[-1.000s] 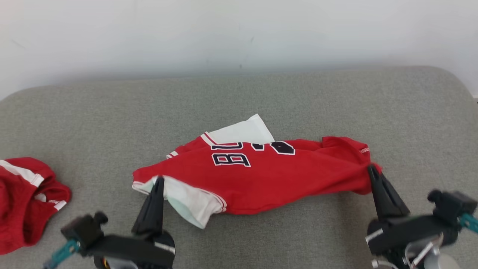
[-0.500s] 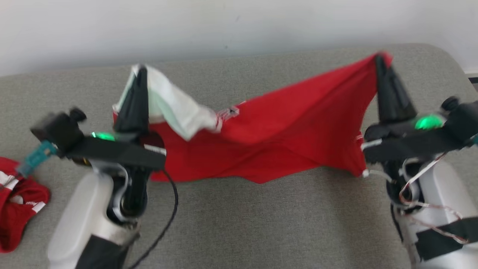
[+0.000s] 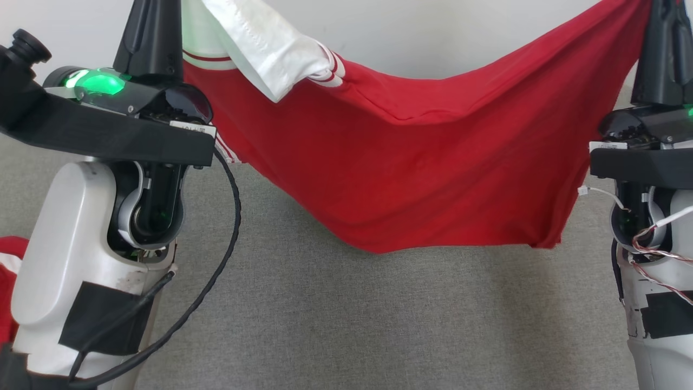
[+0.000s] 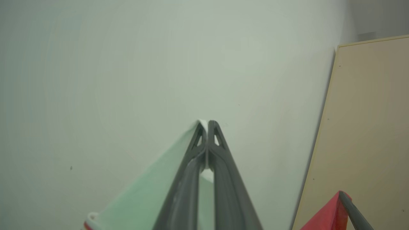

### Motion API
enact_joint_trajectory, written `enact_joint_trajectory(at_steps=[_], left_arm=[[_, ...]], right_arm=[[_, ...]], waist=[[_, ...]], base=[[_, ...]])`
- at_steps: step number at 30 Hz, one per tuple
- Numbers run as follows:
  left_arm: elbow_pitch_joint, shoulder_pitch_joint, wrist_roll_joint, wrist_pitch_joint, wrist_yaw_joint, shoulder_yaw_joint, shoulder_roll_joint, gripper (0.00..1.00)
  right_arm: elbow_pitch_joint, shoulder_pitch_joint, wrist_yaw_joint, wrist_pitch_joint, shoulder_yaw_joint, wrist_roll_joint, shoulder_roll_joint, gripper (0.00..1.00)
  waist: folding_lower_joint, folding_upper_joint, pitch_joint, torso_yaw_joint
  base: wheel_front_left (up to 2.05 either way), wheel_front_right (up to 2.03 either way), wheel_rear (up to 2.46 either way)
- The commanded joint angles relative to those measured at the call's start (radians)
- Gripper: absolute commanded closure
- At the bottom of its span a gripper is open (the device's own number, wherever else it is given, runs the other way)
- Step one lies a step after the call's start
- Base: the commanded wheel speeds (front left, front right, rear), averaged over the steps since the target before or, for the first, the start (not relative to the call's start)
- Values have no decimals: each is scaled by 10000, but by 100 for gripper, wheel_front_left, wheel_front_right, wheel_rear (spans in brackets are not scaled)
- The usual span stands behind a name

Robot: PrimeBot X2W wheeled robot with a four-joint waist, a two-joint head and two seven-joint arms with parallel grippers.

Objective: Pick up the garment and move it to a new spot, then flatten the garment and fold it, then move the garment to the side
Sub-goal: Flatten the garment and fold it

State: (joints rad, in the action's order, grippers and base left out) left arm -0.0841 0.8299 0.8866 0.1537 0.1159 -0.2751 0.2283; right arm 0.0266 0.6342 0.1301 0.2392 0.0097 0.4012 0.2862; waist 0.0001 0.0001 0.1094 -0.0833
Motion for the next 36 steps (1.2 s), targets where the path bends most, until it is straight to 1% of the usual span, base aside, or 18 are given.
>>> enact_joint_trajectory(at_steps=[1,6,9,11,13,18,21,25,28,31,33,36], left_arm=[[65,111,124,-60,66,-19,23,100],[157,190,104,-203,-101,-73,-33,100],[-67,319,274,-253,-77,-103,-146,100],[-354,476,185,-270,-26,-202,-85,100],[-693,681,193,-132,-16,-257,-167,100],[-1607,1667,-145,460,81,-186,-99,100],[-2057,2364,-600,794,81,-139,-2,100],[-2293,3283,-1092,1061,136,44,0,100],[-2061,3774,-1520,1122,162,419,-177,100],[-1340,3887,-2037,1110,146,823,-539,100],[-824,3713,-2314,1113,149,748,-620,100],[-520,3316,-2315,1114,149,608,-663,100]], right_arm=[[-71,-79,10,52,-54,-87,-26,100],[-188,-271,10,-158,-127,-149,-47,100],[-51,-187,10,-299,-15,-184,-83,100],[93,-17,10,-407,101,-268,-109,100],[388,299,10,-452,244,-175,-131,100],[1312,1394,10,-303,725,-34,-213,100],[1939,2210,10,-134,1011,-33,-304,100],[2692,3290,10,120,1050,-251,-408,100],[2999,3948,10,254,718,-575,-522,100],[2654,4400,10,259,215,-1035,-645,100],[2308,4331,10,243,16,-1377,-754,100],[2102,4076,10,244,-68,-1628,-820,100]], waist=[[-1,-1,-36,-10],[-1,-1,-7,-101],[-1,-1,137,-189],[-1,-1,313,-264],[-1,-1,542,-345],[-1,-1,1226,-555],[-1,-1,1621,-677],[-1,-1,2144,-769],[-1,-1,2394,-773],[-1,-1,2619,-721],[-1,-1,2728,-669],[-1,-1,2796,-618]], base=[[0,0,0],[0,0,0],[0,0,0],[0,0,0],[0,0,0],[0,0,0],[0,0,0],[0,0,0],[0,0,0],[0,0,0],[0,0,0],[0,0,0]])
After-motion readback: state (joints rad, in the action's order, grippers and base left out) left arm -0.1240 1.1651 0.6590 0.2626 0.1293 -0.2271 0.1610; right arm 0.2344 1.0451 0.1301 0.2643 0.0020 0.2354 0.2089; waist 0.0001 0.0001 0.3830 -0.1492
